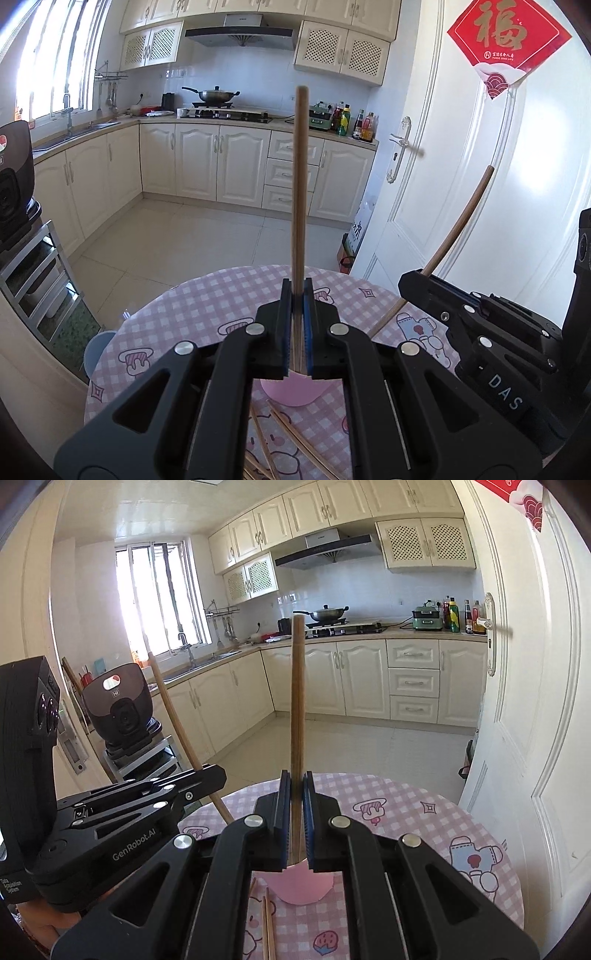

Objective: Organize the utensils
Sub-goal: 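Lift both held chopsticks upright and carry them above the pink cup, then open both grippers to drop the chopsticks into the pink cup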

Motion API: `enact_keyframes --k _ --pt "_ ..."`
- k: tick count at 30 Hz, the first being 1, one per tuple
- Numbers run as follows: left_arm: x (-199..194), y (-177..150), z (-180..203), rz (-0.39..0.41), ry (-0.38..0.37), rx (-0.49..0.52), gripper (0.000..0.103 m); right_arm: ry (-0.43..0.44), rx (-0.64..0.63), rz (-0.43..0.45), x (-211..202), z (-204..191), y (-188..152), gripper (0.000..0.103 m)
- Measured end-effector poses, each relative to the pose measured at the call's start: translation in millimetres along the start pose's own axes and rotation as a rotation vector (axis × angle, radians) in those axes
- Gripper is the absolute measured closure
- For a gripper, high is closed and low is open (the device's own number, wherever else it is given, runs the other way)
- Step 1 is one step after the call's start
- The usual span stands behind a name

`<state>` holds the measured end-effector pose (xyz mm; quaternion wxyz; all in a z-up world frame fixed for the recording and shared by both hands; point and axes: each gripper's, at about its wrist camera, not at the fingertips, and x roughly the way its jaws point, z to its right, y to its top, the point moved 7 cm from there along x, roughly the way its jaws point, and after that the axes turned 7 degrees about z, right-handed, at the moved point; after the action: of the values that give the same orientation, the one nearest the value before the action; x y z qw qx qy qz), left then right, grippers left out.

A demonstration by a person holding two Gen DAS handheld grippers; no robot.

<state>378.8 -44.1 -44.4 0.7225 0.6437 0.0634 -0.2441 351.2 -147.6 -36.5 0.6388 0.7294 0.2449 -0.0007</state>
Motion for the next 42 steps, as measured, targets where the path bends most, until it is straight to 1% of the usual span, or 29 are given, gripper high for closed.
enact_keyframes --k 6,11,12,13,14,15,16,17,18,20,22,24,26,28,31,34,40,42 --pt "3 -11 -1 -0.035 0.003 0.017 0.097 0.003 0.014 -0.045 8 0 -11 0.098" --pt "1 -18 -1 -0.059 0.005 0.039 0.096 0.002 0.031 -0.047 6 1 -15 0.095" --pt "0 -19 -1 -0.060 0.009 0.040 0.095 0.002 0.030 -0.045 4 0 -15 0.095" --pt "-2 -20 -3 -0.061 0.012 0.040 0.092 0.002 0.030 -0.046 3 -1 -15 0.094" --pt "-3 -20 -4 -0.060 0.018 0.037 0.081 0.004 0.031 -0.047 3 -2 -15 0.094" --pt "-6 -20 -6 -0.053 0.028 0.033 0.063 0.008 0.032 -0.047 2 -3 -15 0.094" --pt "-9 -18 -9 -0.034 0.049 0.032 0.052 0.010 0.031 -0.048 0 -4 -15 0.094" --pt "-14 -17 -11 -0.006 0.073 0.037 0.048 0.009 0.031 -0.047 -1 -5 -16 0.094" --pt "-17 -16 -11 0.004 0.084 0.045 0.048 0.010 0.032 -0.046 -3 -5 -16 0.093" --pt "-21 -17 -11 -0.007 0.081 0.051 0.048 0.010 0.035 -0.042 -6 -6 -16 0.090" --pt "-27 -17 -12 0.001 0.090 0.052 0.045 0.007 0.036 -0.035 -10 -6 -16 0.086" --pt "-34 -17 -14 0.018 0.101 0.050 0.037 0.010 0.039 -0.033 -14 -8 -17 0.083" --pt "-41 -18 -14 0.030 0.112 0.051 0.033 0.009 0.028 -0.026 -19 -12 -17 0.079" --pt "-48 -20 -15 0.041 0.131 0.054 0.027 0.001 0.009 -0.016 -25 -15 -19 0.073" --pt "-63 -28 -20 0.054 0.161 0.062 0.021 -0.017 -0.016 0.011 -37 -19 -21 0.067" --pt "-80 -33 -25 0.071 0.182 0.048 0.020 -0.036 -0.027 0.043 -51 -20 -25 0.061" --pt "-115 -46 -31 0.129 0.218 0.036 0.018 -0.095 -0.062 0.110 -83 -24 -38 0.057" --pt "-124 -51 -33 0.144 0.217 0.030 0.017 -0.108 -0.077 0.128 -90 -26 -45 0.055"
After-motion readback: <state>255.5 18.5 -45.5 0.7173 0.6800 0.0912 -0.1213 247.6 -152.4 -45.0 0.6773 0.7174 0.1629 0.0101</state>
